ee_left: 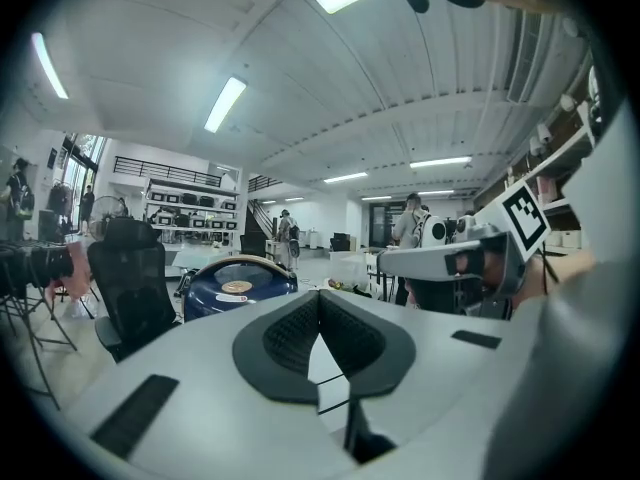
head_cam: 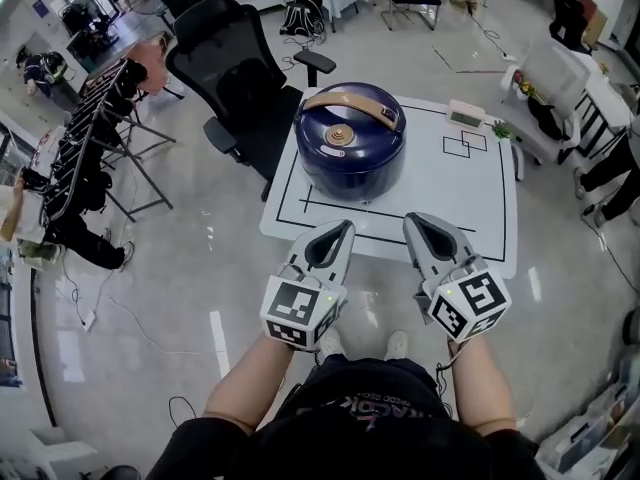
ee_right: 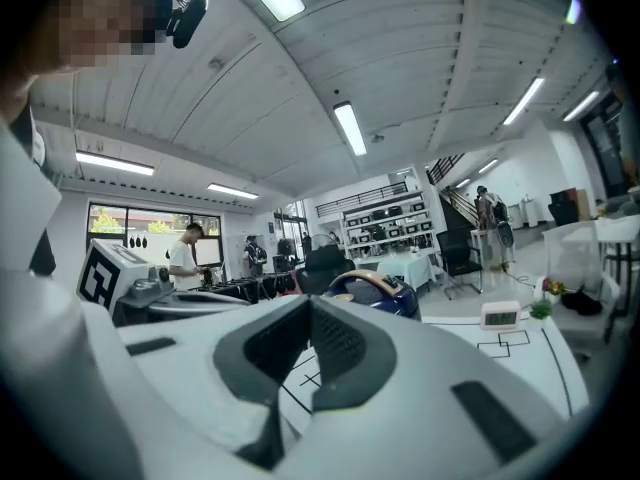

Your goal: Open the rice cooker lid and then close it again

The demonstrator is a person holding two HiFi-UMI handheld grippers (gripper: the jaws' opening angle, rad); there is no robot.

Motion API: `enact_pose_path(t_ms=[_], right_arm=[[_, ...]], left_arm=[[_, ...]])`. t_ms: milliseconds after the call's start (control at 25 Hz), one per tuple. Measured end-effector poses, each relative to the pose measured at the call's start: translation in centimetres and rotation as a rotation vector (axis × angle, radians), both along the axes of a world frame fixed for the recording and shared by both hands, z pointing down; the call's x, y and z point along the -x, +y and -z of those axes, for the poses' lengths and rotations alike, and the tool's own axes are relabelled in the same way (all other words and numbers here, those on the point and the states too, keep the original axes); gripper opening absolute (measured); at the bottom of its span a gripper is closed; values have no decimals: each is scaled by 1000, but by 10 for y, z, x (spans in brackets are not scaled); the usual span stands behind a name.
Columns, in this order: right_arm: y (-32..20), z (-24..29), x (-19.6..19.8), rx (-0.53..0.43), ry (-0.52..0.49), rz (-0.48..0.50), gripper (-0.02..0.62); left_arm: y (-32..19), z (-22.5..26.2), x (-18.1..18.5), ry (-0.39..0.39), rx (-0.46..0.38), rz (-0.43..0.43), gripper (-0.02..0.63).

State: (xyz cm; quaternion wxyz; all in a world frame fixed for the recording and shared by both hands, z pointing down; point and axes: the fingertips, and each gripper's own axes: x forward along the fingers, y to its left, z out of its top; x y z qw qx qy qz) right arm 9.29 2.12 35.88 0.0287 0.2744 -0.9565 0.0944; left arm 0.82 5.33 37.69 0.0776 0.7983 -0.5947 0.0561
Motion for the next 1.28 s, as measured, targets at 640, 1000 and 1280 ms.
enact_pose_path(t_ms=[640, 1000, 1280], right_arm=[[7, -3, -53, -12, -37, 156, 1], [3, -6, -67, -7, -51, 179, 2], [5, -2, -73, -15, -55, 187, 2]], left_arm=[[21, 2, -68, -51, -14, 126, 3], [19, 5, -86, -66, -26, 145, 3], [21, 6, -92, -63, -27, 157, 3]])
